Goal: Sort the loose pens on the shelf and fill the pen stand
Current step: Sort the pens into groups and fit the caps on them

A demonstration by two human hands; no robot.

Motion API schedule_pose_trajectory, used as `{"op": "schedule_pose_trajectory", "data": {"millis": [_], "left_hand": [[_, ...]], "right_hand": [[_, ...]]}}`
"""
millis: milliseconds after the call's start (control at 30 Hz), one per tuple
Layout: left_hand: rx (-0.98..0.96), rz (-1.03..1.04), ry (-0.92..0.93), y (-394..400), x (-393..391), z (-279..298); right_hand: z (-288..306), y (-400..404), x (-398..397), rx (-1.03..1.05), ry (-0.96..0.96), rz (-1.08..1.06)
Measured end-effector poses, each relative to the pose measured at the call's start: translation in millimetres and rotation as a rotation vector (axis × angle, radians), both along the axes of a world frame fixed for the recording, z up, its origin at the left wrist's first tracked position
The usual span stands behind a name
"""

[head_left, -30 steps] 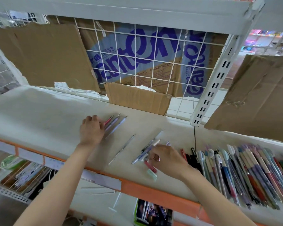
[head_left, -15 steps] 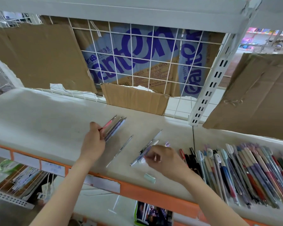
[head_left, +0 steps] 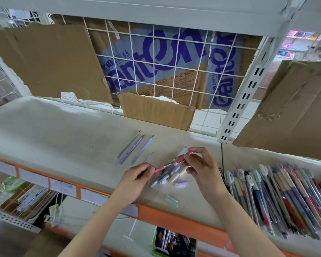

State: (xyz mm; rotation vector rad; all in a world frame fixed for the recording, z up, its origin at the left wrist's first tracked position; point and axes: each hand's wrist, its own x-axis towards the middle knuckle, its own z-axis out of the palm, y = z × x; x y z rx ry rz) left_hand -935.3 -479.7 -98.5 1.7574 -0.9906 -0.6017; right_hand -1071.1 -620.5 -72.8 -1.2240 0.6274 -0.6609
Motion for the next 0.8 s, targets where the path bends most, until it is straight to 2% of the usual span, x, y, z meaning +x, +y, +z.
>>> {"op": "schedule_pose_trajectory", "data": {"millis": [133,333,500,667,733,800], "left_hand": [[-0.006,0.005,-0.009,-2,-1,-1],[0.021,0.014,-0.027,-3,-3,-7],[0.011,0.1,-0.089,-9,-15,-5],[-0.091,0.235,-0.468,-14,-27,-11],[-0.121,0.269,-0.522,-17,-30,-11],[-0.119,0.277,-0.49,-18,-34,-12]], "right_hand": [[1,3,0,-0.057,0.0,0.017],[0,10,2,-0.392,0.172,0.025],[-9,24,7,-0.156,0.14,0.015],[-8,29,12,0.015,0.043,-0.079],[-6,27,14,0.019,0.059,-0.086],[-4,25,13,-0.03,0.097,-0.069]]}}
